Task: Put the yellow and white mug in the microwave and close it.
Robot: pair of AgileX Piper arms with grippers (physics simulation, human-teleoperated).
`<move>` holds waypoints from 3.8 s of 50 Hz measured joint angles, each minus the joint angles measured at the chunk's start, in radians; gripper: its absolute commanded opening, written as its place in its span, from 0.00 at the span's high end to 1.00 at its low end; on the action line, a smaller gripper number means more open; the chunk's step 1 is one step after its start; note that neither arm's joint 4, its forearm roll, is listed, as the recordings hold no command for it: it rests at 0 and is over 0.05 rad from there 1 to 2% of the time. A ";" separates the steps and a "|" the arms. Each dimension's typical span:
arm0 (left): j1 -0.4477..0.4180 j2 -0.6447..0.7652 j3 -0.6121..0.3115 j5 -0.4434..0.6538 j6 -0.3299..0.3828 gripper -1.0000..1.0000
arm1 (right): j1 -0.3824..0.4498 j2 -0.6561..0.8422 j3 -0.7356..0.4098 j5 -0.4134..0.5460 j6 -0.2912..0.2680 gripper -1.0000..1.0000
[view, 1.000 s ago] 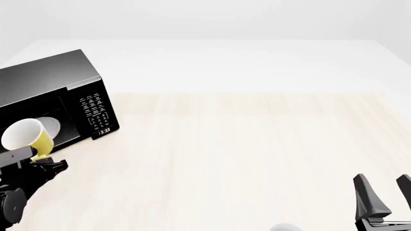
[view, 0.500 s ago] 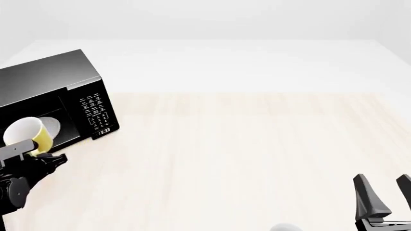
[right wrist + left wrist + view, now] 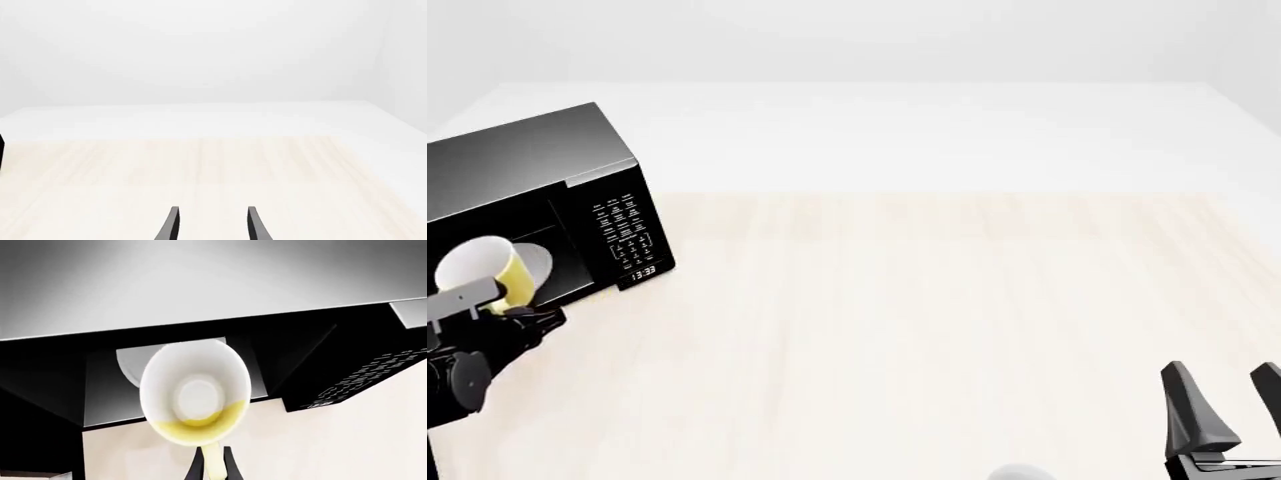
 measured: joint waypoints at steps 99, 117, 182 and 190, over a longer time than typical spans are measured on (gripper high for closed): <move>0.100 0.261 -0.324 0.056 0.009 1.00 | 0.000 0.000 0.000 0.000 0.000 0.00; 0.090 0.270 -0.337 0.072 0.007 0.00 | 0.000 0.000 0.000 0.000 0.000 0.00; 0.053 0.026 -0.096 0.072 -0.002 0.00 | 0.000 0.000 0.000 0.000 0.000 0.00; 0.052 -0.066 -0.049 0.094 0.000 0.00 | 0.000 0.000 0.000 0.000 0.000 0.00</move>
